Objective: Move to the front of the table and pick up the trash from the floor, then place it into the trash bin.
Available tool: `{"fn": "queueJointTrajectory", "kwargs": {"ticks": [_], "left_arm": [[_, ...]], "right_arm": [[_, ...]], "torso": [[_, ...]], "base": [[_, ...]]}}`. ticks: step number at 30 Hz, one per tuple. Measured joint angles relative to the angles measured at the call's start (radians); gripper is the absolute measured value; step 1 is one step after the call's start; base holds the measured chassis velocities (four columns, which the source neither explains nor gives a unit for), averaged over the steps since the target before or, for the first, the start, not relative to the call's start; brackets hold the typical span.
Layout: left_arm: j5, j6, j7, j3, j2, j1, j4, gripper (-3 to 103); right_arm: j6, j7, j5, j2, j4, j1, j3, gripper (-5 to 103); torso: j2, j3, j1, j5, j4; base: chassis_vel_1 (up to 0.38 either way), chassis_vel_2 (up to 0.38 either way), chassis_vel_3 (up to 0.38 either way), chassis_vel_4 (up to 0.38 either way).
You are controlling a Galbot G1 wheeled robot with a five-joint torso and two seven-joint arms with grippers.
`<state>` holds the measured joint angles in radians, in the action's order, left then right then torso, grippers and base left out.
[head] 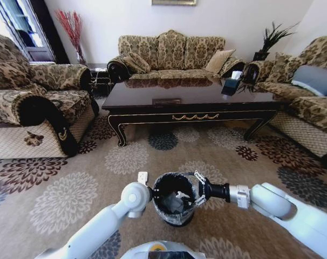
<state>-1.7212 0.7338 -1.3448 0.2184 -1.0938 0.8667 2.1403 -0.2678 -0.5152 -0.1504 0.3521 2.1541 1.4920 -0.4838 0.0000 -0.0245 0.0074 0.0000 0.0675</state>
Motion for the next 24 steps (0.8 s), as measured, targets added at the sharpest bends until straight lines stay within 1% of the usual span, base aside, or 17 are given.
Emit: {"fn": "queueJointTrajectory", "kwargs": {"ticks": [7,10,13,16,17,20,24], "left_arm": [[-0.01,0.001,0.011,-0.045,0.014,0.012,0.004,0],[-0.023,0.001,0.02,-0.088,0.031,0.013,-0.003,0],[-0.03,0.001,0.024,-0.11,0.039,0.015,-0.006,0],[-0.046,0.001,0.042,-0.162,0.073,0.031,-0.014,0],[-0.046,0.001,0.042,-0.162,0.073,0.031,-0.014,0],[-0.05,0.002,0.051,-0.207,0.102,0.056,-0.018,0],[-0.051,0.002,0.058,-0.224,0.121,0.074,-0.008,0]], "right_arm": [[-0.017,-0.003,0.014,0.007,-0.019,0.017,-0.011,100],[-0.024,-0.006,0.014,0.002,-0.018,0.027,-0.027,100],[-0.026,-0.006,0.012,-0.001,-0.016,0.027,-0.031,100],[-0.027,-0.007,0.004,-0.013,-0.006,0.026,-0.038,100],[-0.027,-0.007,0.004,-0.013,-0.006,0.026,-0.038,100],[-0.026,-0.007,-0.006,-0.021,0.004,0.021,-0.041,100],[-0.026,-0.007,-0.006,-0.021,0.004,0.02,-0.042,100]], "torso": [[0.0,0.0,0.0,-0.0001,0.0001],[0.0,0.0,0.0,-0.0002,0.0],[0.0,0.0,0.0,0.0,0.0],[0.0,0.0,0.0,-0.0002,0.0002],[0.0,0.0,0.0,-0.0002,0.0002],[0.0,0.0,0.0,-0.0002,-0.0002],[0.0,0.0,0.0,-0.0001,0.0]], "base": [[0.0,0.0,0.0,0.0],[0.0,0.0,0.0,0.0],[0.0,0.0,0.0,0.0],[0.0,0.0,0.0,0.0],[0.0,0.0,0.0,0.0],[0.0,0.0,0.0,0.0],[0.0,0.0,0.0,0.0]]}}
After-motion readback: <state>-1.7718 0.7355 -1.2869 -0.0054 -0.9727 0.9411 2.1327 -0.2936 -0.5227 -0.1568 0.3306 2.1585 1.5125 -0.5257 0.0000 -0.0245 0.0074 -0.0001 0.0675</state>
